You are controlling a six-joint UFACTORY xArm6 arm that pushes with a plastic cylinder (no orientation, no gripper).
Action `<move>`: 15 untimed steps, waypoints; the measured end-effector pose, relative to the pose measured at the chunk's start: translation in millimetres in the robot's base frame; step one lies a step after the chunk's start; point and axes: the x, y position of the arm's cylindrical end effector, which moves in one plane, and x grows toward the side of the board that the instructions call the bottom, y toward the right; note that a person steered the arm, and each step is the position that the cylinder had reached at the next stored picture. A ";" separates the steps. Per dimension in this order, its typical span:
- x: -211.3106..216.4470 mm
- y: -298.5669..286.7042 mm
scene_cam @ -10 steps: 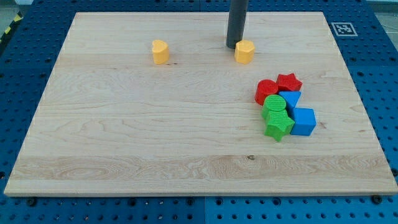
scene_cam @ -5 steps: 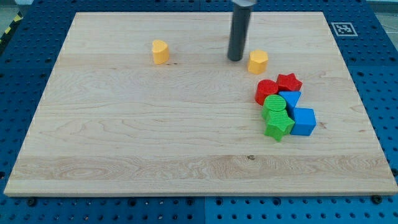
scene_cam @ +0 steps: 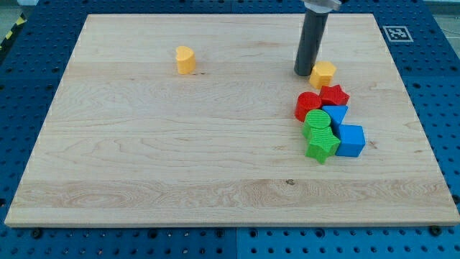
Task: Push the yellow hexagon into the red star
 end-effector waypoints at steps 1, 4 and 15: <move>0.0 18.2; 7.1 56.4; 58.0 97.9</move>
